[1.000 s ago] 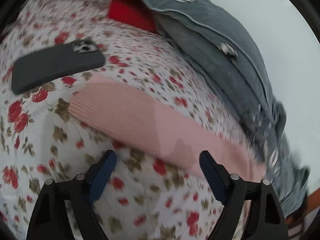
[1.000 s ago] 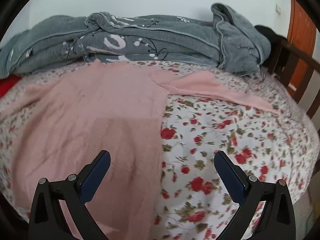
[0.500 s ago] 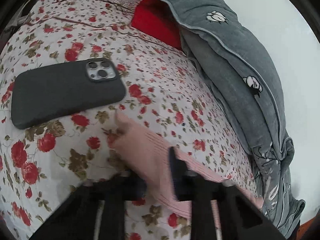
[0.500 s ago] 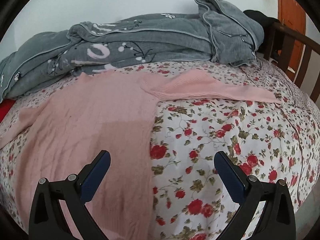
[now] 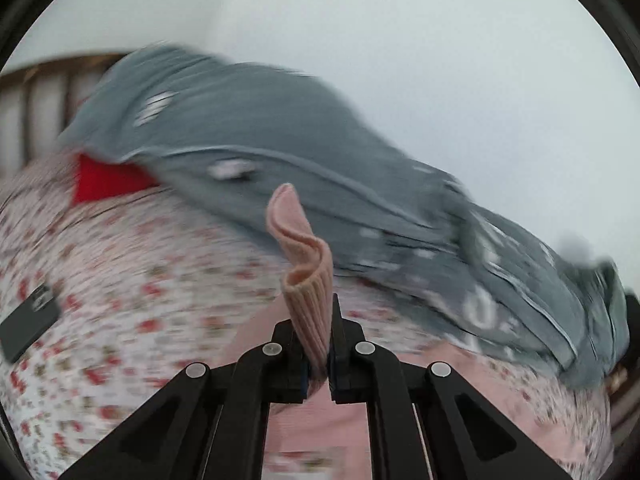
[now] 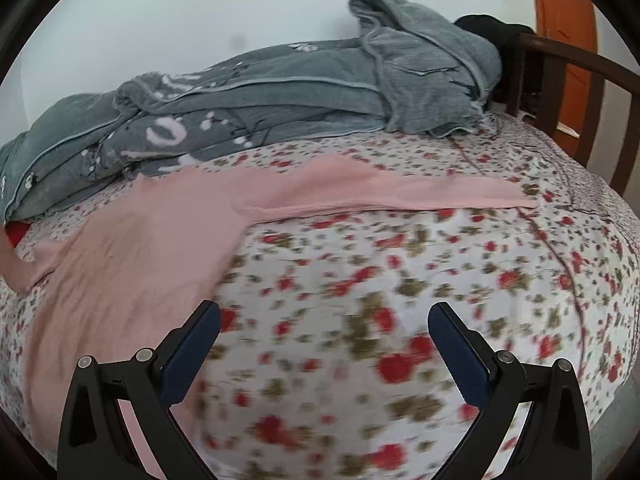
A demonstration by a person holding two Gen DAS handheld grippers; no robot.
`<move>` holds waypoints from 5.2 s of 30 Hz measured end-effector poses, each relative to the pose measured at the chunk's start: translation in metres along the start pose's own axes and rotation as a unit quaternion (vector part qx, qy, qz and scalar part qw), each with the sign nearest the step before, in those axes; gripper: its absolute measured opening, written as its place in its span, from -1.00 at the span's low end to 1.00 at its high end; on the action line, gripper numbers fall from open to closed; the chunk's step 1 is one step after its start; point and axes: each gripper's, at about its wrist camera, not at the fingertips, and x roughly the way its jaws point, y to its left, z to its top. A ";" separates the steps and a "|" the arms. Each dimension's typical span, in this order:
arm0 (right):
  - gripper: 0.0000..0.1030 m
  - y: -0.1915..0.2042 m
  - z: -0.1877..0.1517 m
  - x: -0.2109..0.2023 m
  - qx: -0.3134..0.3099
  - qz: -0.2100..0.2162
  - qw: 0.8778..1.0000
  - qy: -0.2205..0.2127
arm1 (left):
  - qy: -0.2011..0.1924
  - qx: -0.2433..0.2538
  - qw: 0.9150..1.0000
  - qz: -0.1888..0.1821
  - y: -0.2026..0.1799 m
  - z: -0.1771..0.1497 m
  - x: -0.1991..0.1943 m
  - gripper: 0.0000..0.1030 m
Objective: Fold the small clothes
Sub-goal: 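Lift the sleeve with the left gripper and lay it across the sweater body, then grasp the other sleeve cuff with the right gripper, then fold the held sleeve across the sweater body with the right gripper and release, then grasp the sweater side edge with the left gripper while the right gripper grasps the same edge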
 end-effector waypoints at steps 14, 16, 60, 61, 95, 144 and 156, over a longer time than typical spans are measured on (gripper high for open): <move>0.97 -0.108 -0.004 -0.008 0.073 -0.025 0.997 0.001 | 0.142 0.193 0.962 -0.134 -0.299 -0.198 0.088 -0.86; 0.97 -0.116 -0.002 -0.004 0.066 -0.040 0.997 0.005 | 0.159 0.234 0.951 -0.124 -0.310 -0.231 0.095 -0.86; -0.89 -0.204 0.120 0.119 0.150 -0.074 0.986 -0.014 | 0.199 0.140 0.919 -0.309 -0.286 -0.239 0.105 0.72; -0.89 -0.195 0.126 0.110 0.135 -0.079 0.987 -0.029 | 0.199 0.137 0.919 -0.311 -0.285 -0.238 0.105 0.72; -0.89 0.344 0.132 0.084 -0.158 0.228 0.960 -0.043 | 0.132 -0.080 0.988 -0.004 0.177 -0.143 -0.010 0.71; -0.73 0.099 -0.104 -0.012 -0.151 0.171 0.967 0.112 | 0.234 0.022 0.964 -0.127 0.060 -0.260 -0.108 0.36; -0.89 0.074 -0.122 -0.025 -0.142 0.147 0.975 0.090 | 0.234 0.071 0.967 -0.072 0.053 -0.282 -0.126 0.10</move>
